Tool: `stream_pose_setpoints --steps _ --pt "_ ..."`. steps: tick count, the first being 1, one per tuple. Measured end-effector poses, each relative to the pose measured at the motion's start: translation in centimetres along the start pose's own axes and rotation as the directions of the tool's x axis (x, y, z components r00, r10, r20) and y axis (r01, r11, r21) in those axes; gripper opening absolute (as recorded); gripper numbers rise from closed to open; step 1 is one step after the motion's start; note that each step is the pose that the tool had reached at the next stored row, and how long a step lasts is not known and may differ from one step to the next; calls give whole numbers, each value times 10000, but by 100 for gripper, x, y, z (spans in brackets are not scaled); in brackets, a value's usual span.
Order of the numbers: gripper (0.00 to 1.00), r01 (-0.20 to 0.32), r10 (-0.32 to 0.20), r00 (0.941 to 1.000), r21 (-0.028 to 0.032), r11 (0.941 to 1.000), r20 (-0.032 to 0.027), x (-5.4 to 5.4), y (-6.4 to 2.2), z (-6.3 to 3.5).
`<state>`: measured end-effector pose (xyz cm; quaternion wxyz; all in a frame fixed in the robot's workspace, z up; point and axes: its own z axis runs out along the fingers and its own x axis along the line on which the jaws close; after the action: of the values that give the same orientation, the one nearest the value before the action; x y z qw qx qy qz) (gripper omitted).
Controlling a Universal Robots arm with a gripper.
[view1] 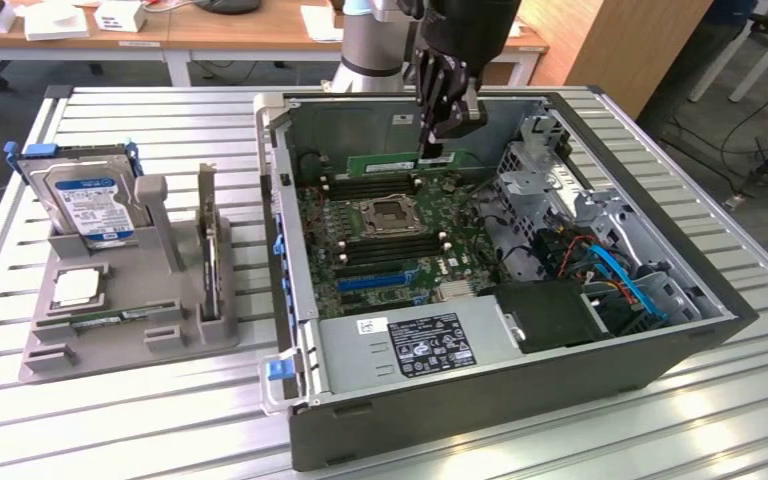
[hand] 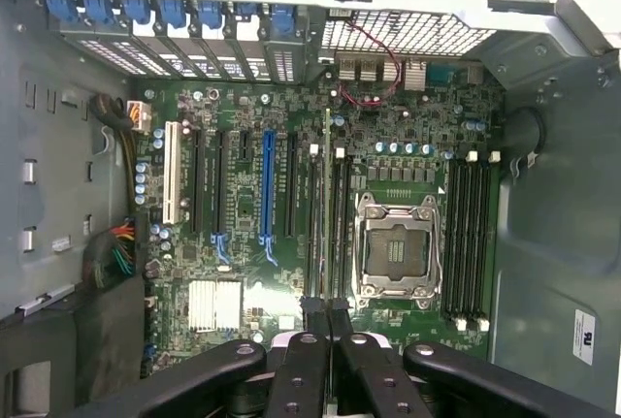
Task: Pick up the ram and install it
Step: 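Pick up the ram and move it above insertion slot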
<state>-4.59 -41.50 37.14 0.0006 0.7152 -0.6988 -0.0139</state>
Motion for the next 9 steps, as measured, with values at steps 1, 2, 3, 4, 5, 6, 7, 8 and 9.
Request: stream_pose_setpoints --steps 1,2,3,4,5,6,7,8,9 --pt "11 0 0 10000 0 10000 1 0 -7 1" --pt "11 1 -1 10000 1 10000 1 1 -17 2" --pt "11 0 0 10000 1 10000 1 1 -29 2" --pt "11 -1 1 10000 1 10000 1 1 -42 3" --pt "11 -1 1 10000 1 10000 0 1 -55 3" --pt "11 -1 1 10000 0 10000 1 2 -67 4" --pt "11 -1 1 10000 1 10000 -1 2 -79 4" --pt "11 -1 1 10000 0 10000 -1 2 -90 5" --pt "11 -1 1 10000 0 10000 0 2 -100 6"
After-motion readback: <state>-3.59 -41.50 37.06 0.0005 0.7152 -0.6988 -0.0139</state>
